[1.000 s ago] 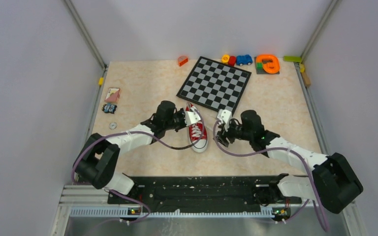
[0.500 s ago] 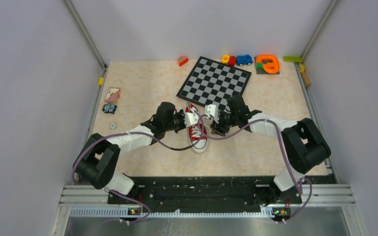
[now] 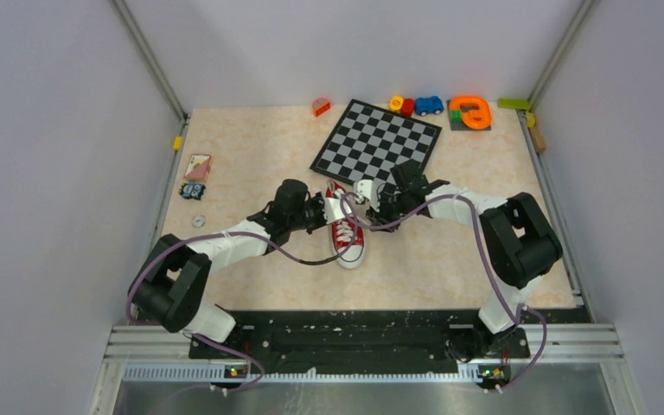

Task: Tie the shoes
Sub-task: Wrap the shoelace around the shoelace.

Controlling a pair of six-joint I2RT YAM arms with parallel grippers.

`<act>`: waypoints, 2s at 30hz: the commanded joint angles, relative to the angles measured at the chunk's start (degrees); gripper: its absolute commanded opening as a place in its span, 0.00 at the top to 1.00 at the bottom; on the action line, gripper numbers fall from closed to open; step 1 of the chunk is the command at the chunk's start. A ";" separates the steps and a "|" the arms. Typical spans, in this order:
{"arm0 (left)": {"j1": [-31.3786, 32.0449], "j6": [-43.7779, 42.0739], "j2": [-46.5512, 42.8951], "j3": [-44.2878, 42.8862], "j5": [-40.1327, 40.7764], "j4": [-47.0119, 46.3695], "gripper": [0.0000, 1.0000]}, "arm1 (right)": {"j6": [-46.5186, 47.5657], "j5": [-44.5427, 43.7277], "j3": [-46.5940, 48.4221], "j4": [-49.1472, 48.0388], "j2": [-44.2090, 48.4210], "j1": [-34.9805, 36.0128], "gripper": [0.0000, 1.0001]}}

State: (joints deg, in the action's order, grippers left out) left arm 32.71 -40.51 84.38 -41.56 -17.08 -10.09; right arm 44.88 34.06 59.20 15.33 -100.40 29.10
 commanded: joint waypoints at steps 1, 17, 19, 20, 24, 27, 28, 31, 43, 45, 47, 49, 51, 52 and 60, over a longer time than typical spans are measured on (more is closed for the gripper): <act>-0.06 -0.36 -2.20 -0.12 -0.19 -1.43 1.00 | 1.58 1.75 1.98 4.29 -0.28 -0.20 0.71; -0.07 -0.48 -2.60 0.11 -0.05 -1.34 1.00 | -4.09 -0.89 6.49 5.69 -4.54 -0.32 0.85; -0.09 -0.59 -2.56 0.12 0.02 -1.34 1.00 | -4.10 0.16 6.48 6.02 -4.40 -0.40 0.99; -0.02 -0.53 -2.58 0.16 0.03 -1.27 1.00 | -4.22 1.39 6.40 6.46 -4.11 -0.63 1.00; -0.07 -0.56 -2.62 0.10 0.03 -1.25 1.00 | -8.38 8.52 2.88 3.31 0.42 -2.61 1.00; -0.08 -0.63 -2.39 0.15 0.03 -1.33 1.00 | -12.83 13.96 -0.61 -1.00 4.59 -3.08 1.00; -0.10 -0.73 -2.33 0.07 0.03 -1.34 1.00 | -13.97 16.51 -1.25 -2.06 5.50 -3.09 1.00; -0.04 -0.88 -2.29 0.21 0.20 -1.43 1.00 | -19.31 21.47 -1.80 -4.63 7.28 -3.21 1.00; -0.04 -1.35 -2.51 0.99 0.52 -2.42 1.00 | -44.19 23.18 -5.93 -34.47 10.44 -3.50 1.00; -0.07 -1.48 -2.75 1.48 0.54 -3.04 1.00 | -49.69 21.96 -7.01 -40.75 9.61 -3.52 1.00; -0.12 -1.82 -2.77 1.79 0.71 -4.01 1.00 | -54.28 19.54 -7.71 -46.04 8.57 -3.53 1.00; -0.07 -2.66 -2.34 1.52 0.72 -4.02 1.00 | -55.94 18.24 -7.70 -48.56 7.79 -3.53 1.00; -0.08 -3.94 -1.62 0.94 1.03 -3.72 1.00 | -58.90 16.17 -8.44 -52.25 7.34 -3.47 1.00; -0.07 -4.49 -1.22 0.51 1.14 -3.49 1.00 | -60.08 15.79 -8.72 -53.52 6.97 -3.45 1.00; -0.09 -8.83 0.17 -1.96 -0.19 -1.57 1.00 | -66.31 11.69 -7.90 -55.98 3.17 -2.78 1.00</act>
State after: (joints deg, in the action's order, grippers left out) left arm 32.71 -45.89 83.94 -40.64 -16.91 -11.22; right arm -16.93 47.44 50.54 -33.01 -95.77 26.06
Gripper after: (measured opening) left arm 0.021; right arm 0.013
